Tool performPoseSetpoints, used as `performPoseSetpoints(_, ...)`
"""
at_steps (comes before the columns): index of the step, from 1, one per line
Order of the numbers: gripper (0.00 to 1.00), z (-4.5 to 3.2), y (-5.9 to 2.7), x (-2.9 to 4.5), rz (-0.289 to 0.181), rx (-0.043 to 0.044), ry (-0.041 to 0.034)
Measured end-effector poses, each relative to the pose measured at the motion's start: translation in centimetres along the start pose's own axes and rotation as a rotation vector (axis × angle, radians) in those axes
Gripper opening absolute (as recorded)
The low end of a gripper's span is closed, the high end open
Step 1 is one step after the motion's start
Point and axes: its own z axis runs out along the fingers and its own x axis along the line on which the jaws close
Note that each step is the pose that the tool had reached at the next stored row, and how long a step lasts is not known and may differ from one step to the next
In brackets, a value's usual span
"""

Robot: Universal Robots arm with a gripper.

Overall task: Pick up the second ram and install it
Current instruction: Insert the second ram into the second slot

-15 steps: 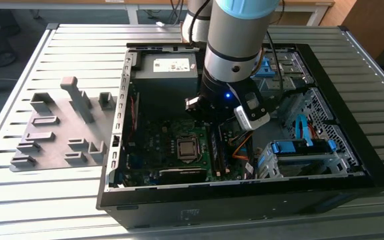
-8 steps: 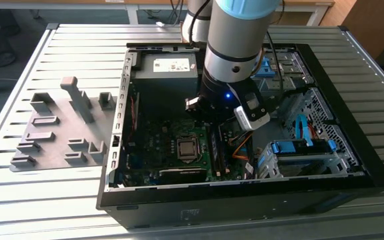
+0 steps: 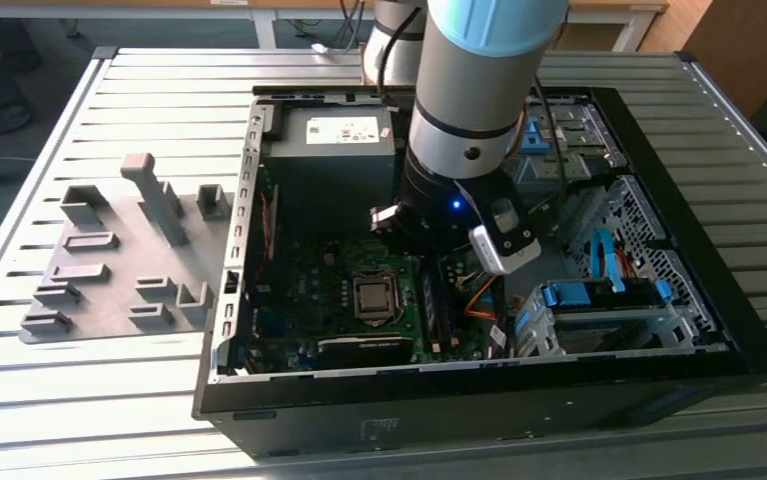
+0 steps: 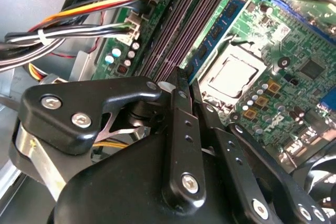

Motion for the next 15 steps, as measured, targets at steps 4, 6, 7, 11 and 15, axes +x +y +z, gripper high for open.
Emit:
performPoseSetpoints(4,0.14,0.34,-0.09,-0.01,-0.021,0.0003,0.0004)
performPoseSetpoints(6,0.14,0.39,-0.23,-0.02,-0.023,0.0002,0.0005)
performPoseSetpoints(7,0.14,0.42,-0.29,-0.02,-0.023,0.0006,0.0006)
performPoseSetpoints(11,0.14,0.96,-0.34,-0.03,-0.023,0.001,0.0005)
performPoseSetpoints(15,0.14,1.44,-0.34,-0.07,-0.021,0.0009,0.0004)
